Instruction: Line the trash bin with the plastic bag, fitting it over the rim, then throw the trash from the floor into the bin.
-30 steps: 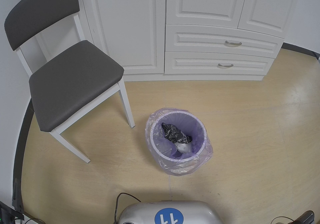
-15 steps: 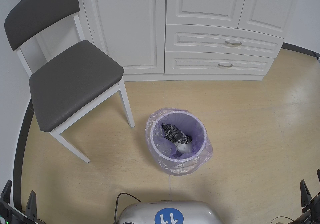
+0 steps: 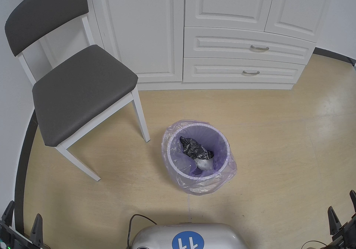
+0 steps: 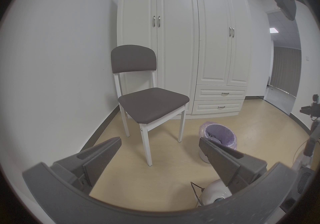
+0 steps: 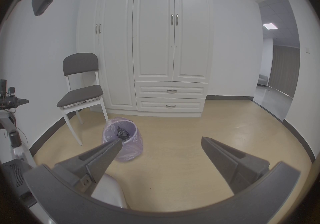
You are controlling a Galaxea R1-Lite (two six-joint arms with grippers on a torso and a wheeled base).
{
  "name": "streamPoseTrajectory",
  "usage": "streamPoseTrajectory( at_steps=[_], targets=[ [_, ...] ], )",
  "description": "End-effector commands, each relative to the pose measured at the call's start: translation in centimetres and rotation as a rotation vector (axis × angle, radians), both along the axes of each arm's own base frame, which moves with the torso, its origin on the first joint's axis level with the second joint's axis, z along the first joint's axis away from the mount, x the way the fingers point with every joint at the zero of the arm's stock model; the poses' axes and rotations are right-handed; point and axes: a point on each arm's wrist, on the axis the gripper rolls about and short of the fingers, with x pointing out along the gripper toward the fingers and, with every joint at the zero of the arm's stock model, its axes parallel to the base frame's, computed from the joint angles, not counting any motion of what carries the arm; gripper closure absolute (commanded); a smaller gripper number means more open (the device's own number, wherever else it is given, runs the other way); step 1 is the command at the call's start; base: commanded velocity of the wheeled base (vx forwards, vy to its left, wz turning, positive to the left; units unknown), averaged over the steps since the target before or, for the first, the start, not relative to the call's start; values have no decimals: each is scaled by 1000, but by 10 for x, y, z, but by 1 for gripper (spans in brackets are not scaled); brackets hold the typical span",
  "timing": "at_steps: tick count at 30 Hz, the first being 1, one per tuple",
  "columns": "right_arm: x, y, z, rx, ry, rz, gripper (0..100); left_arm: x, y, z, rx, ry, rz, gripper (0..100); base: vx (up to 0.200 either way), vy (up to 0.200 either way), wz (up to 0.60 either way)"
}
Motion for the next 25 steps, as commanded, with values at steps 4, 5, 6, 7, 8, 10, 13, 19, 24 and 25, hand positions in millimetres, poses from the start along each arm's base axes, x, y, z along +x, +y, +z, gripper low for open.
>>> streamPoseTrajectory(
  at_steps=[4, 5, 6, 7, 8, 10, 13, 19, 24, 25],
  targets=[
    [0, -1, -7, 48, 20, -34, 0, 0, 0, -5, -3, 6, 0, 0, 0, 0, 0],
    [0, -1, -7, 56, 20, -40, 0, 0, 0, -5, -4, 6, 0, 0, 0, 0, 0],
    [0, -1, -7, 61, 20, -43, 0, 0, 0, -5, -3, 6, 0, 0, 0, 0, 0],
    [0, -1, -7, 64, 20, -46, 0, 1, 0, -5, -3, 8, 0, 0, 0, 0, 0],
    [0, -1, -7, 62, 20, -44, 0, 1, 0, -5, 2, 8, 0, 0, 0, 0, 0],
    [0, -1, -7, 61, 20, -43, 0, 0, 0, -5, 11, 6, -2, 0, 0, 0, 0],
    [0, -1, -7, 62, 21, -43, 0, 0, 0, -5, 17, 8, -11, 0, 0, 0, 0],
    [0, -1, -7, 67, 20, -44, 0, 0, 0, -5, 8, 6, -8, 0, 0, 0, 0],
    [0, -1, -7, 67, 20, -46, 0, 0, 0, -5, 10, 8, -8, 0, 0, 0, 0],
    [0, -1, -7, 67, 20, -44, 0, 0, 0, -5, 10, 8, -8, 0, 0, 0, 0]
  ],
)
